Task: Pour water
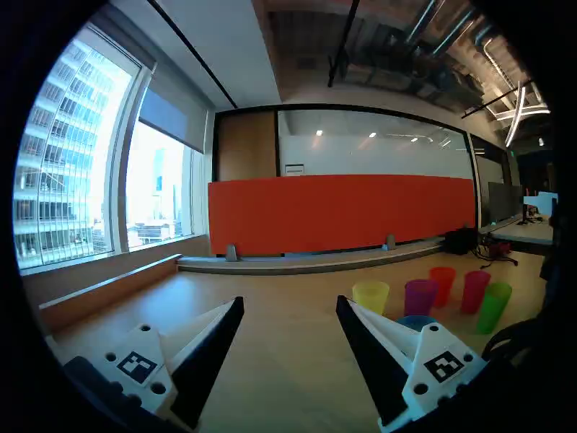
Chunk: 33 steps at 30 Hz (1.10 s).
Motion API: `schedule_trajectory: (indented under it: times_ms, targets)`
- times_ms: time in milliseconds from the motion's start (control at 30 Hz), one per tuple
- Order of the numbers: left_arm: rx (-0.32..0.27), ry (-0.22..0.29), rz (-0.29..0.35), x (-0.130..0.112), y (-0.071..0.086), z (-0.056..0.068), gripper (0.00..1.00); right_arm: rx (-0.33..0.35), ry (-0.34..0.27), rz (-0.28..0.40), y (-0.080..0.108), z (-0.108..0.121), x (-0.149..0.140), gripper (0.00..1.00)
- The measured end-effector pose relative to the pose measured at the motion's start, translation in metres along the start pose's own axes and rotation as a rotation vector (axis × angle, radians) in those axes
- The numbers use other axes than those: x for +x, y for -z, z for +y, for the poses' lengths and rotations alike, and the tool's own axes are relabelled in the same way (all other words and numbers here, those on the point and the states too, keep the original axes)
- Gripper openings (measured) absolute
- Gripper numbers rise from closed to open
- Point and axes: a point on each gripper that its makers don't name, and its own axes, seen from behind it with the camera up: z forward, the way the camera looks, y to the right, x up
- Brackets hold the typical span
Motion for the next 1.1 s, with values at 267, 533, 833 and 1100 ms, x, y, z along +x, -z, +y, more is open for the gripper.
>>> schedule_trajectory:
  times_ms: [267, 533, 833, 1100]
  targets:
    - [-0.008, 0.012, 0.002, -0.009, -0.001, -0.003, 0.95, 0.004, 0.002, 0.003, 0.001, -0.006, 0.003, 1.0]
    - [-0.019, 0.031, 0.005, -0.014, -0.002, -0.002, 0.95, 0.008, 0.016, 0.007, 0.001, -0.01, 0.007, 1.0]
    - [-0.035, 0.045, -0.008, -0.022, -0.005, 0.002, 0.95, 0.008, 0.019, 0.009, 0.0, -0.013, 0.008, 1.0]
    - [-0.041, 0.042, -0.012, -0.025, -0.005, 0.004, 0.95, 0.009, 0.024, 0.008, -0.002, -0.014, 0.007, 1.0]
